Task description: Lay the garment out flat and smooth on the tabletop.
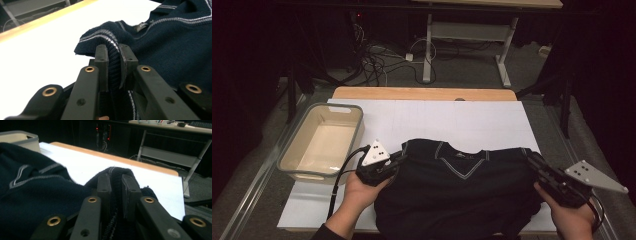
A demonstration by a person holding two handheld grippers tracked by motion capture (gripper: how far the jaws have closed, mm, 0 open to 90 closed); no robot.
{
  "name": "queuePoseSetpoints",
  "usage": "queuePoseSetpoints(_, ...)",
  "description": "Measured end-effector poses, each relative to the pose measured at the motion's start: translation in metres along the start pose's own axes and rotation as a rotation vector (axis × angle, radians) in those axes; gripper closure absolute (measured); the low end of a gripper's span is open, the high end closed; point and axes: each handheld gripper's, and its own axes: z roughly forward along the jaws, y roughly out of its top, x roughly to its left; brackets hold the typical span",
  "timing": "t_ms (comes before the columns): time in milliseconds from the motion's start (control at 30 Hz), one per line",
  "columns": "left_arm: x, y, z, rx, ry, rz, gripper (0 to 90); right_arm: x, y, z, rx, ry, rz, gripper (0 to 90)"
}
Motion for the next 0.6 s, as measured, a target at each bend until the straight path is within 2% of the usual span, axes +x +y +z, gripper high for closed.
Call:
queuePoseSetpoints(133,0.010,0.003,0.032,0.063,-0.020,-0.031,77.6,-0.007,-0.001,0.042,0.083,0.015,0.003,79.8)
queuePoseSetpoints(267,0.022,-0.004,0.071,0.162,-0.016,-0.072,77.7,-0.012,-0.010,0.102,0.208,0.042,0.036,79.8)
queuePoseSetpoints(333,0.031,-0.002,0.084,0.189,-0.010,-0.106,77.7,-0.014,-0.012,0.132,0.278,0.054,0.037,79.9)
queuePoseSetpoints(400,0.041,0.010,0.090,0.185,0.015,-0.108,77.7,-0.014,-0.008,0.159,0.341,0.055,0.012,80.1)
queuePoseSetpoints(433,0.048,0.022,0.089,0.170,0.038,-0.104,78.1,-0.014,-0.001,0.169,0.352,0.043,0.000,80.2)
queuePoseSetpoints(467,0.057,0.038,0.083,0.130,0.047,-0.121,78.5,-0.017,0.011,0.175,0.344,0.032,-0.012,80.3)
queuePoseSetpoints(500,0.065,0.057,0.073,0.074,0.089,-0.118,78.6,-0.022,0.029,0.176,0.308,0.013,-0.007,80.6)
queuePoseSetpoints(567,0.079,0.094,0.055,-0.020,0.195,-0.092,78.3,-0.037,0.070,0.165,0.142,-0.047,0.058,80.7)
queuePoseSetpoints(600,0.088,0.108,0.051,-0.044,0.229,-0.107,76.8,-0.043,0.087,0.161,0.085,-0.076,0.086,78.0)
